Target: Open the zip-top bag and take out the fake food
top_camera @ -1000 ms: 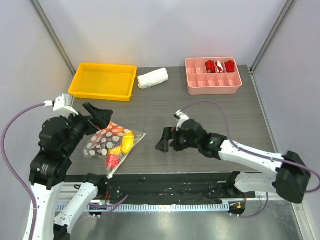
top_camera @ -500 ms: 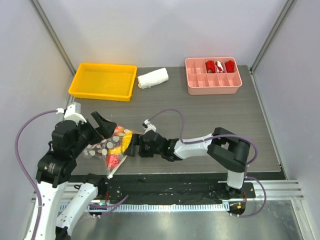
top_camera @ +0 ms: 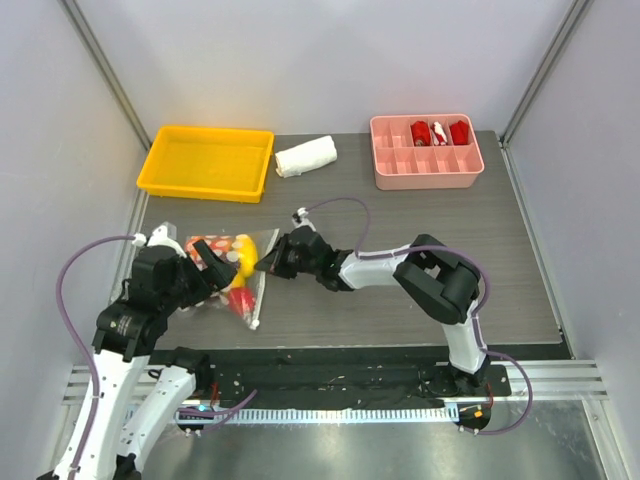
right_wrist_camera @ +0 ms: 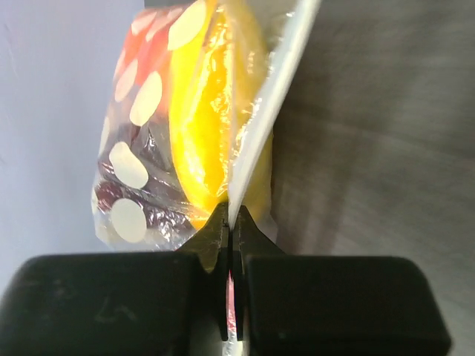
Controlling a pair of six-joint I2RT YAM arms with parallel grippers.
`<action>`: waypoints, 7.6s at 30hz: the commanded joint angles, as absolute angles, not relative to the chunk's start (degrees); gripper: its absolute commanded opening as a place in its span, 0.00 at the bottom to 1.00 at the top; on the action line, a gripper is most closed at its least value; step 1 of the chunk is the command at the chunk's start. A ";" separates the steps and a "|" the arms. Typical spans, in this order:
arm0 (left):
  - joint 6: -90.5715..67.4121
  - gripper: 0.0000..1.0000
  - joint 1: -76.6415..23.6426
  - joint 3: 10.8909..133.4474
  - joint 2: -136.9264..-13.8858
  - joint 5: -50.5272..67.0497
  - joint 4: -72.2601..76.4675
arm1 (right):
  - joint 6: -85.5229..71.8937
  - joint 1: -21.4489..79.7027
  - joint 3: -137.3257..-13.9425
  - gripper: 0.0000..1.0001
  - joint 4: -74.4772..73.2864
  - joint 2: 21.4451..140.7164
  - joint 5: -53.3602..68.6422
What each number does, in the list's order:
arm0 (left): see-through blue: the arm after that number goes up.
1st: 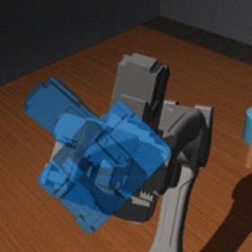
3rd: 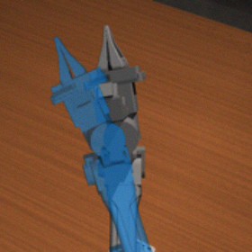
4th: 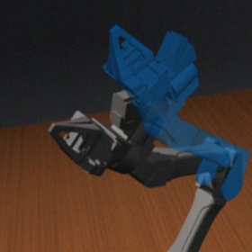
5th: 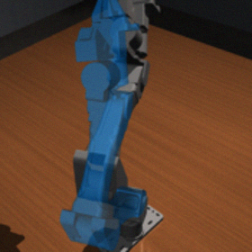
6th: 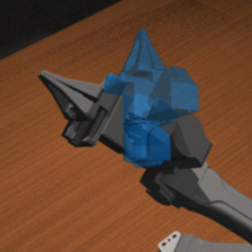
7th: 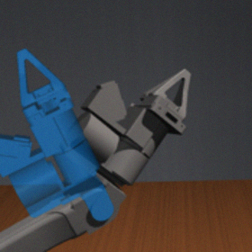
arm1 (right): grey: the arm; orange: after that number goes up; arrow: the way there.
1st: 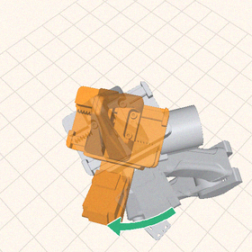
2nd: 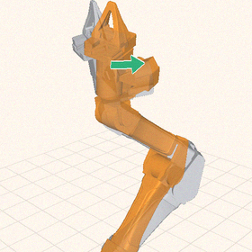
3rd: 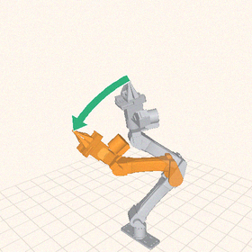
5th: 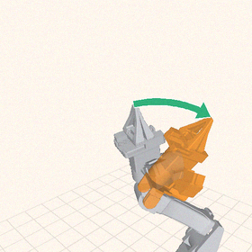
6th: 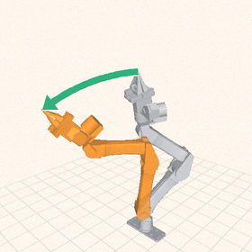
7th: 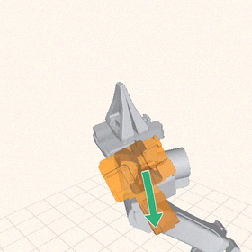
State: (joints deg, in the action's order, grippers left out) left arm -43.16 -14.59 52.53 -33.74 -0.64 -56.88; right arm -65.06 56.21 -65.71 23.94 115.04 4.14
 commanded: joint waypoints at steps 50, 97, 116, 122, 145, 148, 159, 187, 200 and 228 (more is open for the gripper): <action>-25.14 0.68 -21.76 71.79 -75.83 -8.48 -49.92 | -33.40 40.43 -67.26 0.93 -8.36 97.57 4.65; -67.66 0.00 -30.94 86.75 -81.49 -27.52 -62.58 | -17.14 62.05 -36.65 0.95 45.70 89.38 -4.91; -96.06 0.01 -29.97 65.83 -59.33 -15.20 -50.70 | -6.51 66.27 -31.28 0.82 60.03 84.54 -11.97; -96.50 0.00 -29.97 66.88 -57.22 -17.66 -52.82 | -6.15 69.69 -30.68 0.83 56.61 82.19 -16.84; -93.87 0.00 -30.06 57.76 -43.51 -13.28 -49.30 | -2.55 66.98 -41.84 0.86 34.98 77.87 -10.40; -93.08 0.01 -30.06 56.08 -41.41 -12.04 -49.13 | -2.37 65.92 -42.18 0.79 35.34 78.66 -6.52; -78.27 0.01 -30.06 55.44 -37.09 -10.29 -45.18 | -1.76 64.43 -46.31 0.01 28.67 79.54 4.11; -16.26 0.69 -30.85 63.55 -55.98 27.32 -43.51 | 10.02 47.81 -73.65 0.02 -14.15 88.86 48.07; -18.37 0.00 -30.94 62.14 -56.08 19.16 -46.14 | 0.09 45.00 -69.97 0.20 -4.93 86.66 46.51; -22.33 0.00 -30.94 58.27 -49.57 21.79 -39.38 | -24.52 43.86 -49.66 0.34 36.12 85.60 44.65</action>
